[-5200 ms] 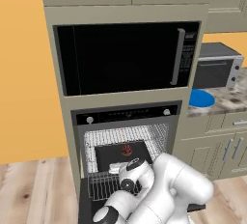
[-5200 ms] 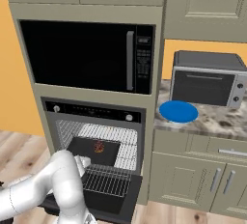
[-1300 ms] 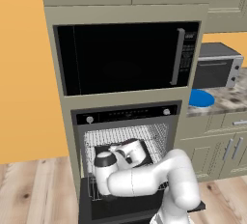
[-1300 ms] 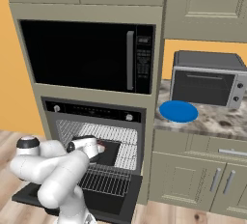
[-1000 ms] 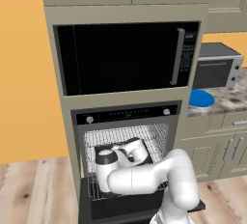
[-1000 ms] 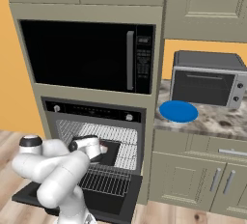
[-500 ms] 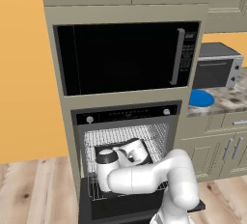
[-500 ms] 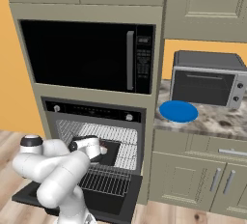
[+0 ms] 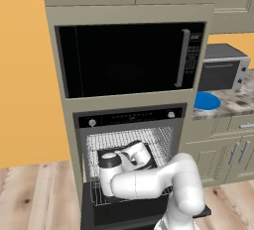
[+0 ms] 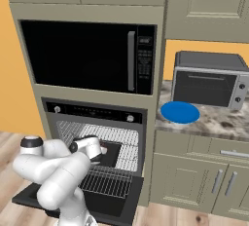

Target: Take the baked cake out of the oven and place it on the plate for cooling. Then close the oven door.

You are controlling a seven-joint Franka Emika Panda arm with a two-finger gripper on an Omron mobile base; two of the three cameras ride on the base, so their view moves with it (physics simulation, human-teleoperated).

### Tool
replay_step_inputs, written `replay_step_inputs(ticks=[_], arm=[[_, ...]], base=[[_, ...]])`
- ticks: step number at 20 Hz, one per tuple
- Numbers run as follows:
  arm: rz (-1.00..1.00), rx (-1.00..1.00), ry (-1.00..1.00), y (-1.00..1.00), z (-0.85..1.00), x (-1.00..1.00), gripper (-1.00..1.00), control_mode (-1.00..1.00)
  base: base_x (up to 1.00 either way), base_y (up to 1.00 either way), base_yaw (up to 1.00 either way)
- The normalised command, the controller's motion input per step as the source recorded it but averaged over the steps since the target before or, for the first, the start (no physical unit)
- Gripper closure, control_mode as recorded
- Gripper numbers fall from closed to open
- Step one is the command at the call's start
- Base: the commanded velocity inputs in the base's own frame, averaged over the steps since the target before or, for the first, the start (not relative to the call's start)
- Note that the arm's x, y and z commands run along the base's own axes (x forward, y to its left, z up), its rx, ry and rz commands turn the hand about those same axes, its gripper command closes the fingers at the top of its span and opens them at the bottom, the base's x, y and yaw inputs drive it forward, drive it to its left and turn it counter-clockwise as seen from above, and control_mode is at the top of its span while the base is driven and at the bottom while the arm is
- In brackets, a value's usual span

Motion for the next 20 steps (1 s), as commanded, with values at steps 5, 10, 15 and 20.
replay_step_inputs(ticks=[5,10,15,20], arm=[[0.0,0.0,0.0,0.0,-0.05,0.0,-1.0,-1.0],[0.0,0.0,0.0,-0.02,-0.1,0.0,-1.0,-1.0],[0.0,0.0,0.0,-0.04,-0.14,0.0,-1.0,-1.0],[0.0,0.01,0.0,-0.07,-0.22,0.0,1.0,-1.0]], base=[[0.0,0.0,0.0],[0.0,0.0,0.0],[0.0,0.0,0.0],[0.0,0.0,0.0]])
